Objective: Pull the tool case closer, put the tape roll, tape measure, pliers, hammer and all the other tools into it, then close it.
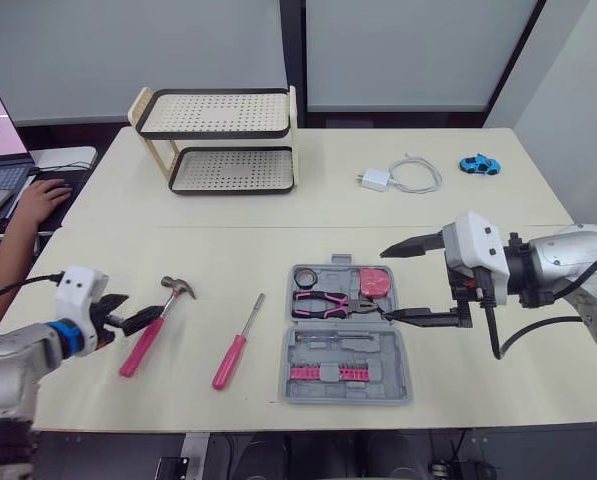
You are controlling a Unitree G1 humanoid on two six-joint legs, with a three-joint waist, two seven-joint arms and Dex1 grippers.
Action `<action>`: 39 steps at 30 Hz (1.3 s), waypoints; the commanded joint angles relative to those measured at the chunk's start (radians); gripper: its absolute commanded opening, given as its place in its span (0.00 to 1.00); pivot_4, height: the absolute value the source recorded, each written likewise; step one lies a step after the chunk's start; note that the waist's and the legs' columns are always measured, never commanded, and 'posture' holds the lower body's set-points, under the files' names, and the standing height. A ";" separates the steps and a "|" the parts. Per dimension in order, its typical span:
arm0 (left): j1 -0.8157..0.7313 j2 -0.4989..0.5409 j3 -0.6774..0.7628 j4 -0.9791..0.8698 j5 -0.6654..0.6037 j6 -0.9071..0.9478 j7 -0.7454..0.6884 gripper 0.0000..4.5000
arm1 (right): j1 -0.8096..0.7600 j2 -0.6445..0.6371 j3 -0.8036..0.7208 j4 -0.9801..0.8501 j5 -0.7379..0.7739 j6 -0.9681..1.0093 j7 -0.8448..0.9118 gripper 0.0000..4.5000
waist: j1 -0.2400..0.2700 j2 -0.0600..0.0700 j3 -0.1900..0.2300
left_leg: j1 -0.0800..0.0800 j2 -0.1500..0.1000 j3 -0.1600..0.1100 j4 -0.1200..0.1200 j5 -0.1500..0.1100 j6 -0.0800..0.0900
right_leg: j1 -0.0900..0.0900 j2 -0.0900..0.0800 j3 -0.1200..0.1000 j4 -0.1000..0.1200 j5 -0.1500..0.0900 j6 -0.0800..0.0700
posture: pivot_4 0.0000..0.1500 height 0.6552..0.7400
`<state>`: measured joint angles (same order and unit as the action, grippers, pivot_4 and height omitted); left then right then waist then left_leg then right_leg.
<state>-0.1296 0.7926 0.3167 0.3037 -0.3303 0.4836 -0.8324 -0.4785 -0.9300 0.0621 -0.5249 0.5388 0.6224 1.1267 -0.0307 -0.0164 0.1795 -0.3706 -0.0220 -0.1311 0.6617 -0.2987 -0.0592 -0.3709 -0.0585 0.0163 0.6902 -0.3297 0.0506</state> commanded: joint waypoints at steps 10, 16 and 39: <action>-0.172 -0.072 -0.095 0.331 0.112 -0.223 0.041 1.00 | -0.003 0.003 -0.014 -0.050 0.010 0.013 -0.026 1.00 | 0.000 -0.001 0.000 | -0.004 -0.001 -0.002 0.001 0.001 -0.001 | -0.003 -0.001 -0.002 0.000 0.000 0.000 | 1.00 1.00; -0.175 -0.076 -0.112 0.363 0.118 -0.242 0.001 1.00 | 0.005 -0.002 -0.021 -0.065 0.015 0.023 -0.030 1.00 | 0.000 0.000 -0.001 | -0.003 -0.001 -0.002 0.001 0.001 -0.001 | -0.003 -0.001 -0.002 0.001 0.000 0.000 | 1.00 1.00; -0.096 -0.057 -0.139 0.325 0.137 -0.257 -0.052 0.24 | 0.011 -0.009 -0.044 -0.085 0.022 0.054 -0.066 1.00 | -0.001 0.006 -0.005 | -0.003 -0.001 -0.001 0.001 0.000 0.000 | -0.002 -0.001 -0.001 0.002 0.000 0.000 | 1.00 1.00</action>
<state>-0.2482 0.7303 0.2042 0.6164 -0.2209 0.2150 -0.8676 -0.4601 -0.9285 0.0568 -0.5758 0.5403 0.6764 1.0673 -0.0319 -0.0101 0.1745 -0.3732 -0.0235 -0.1320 0.6630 -0.2984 -0.0595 -0.3731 -0.0596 0.0155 0.6920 -0.3296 0.0507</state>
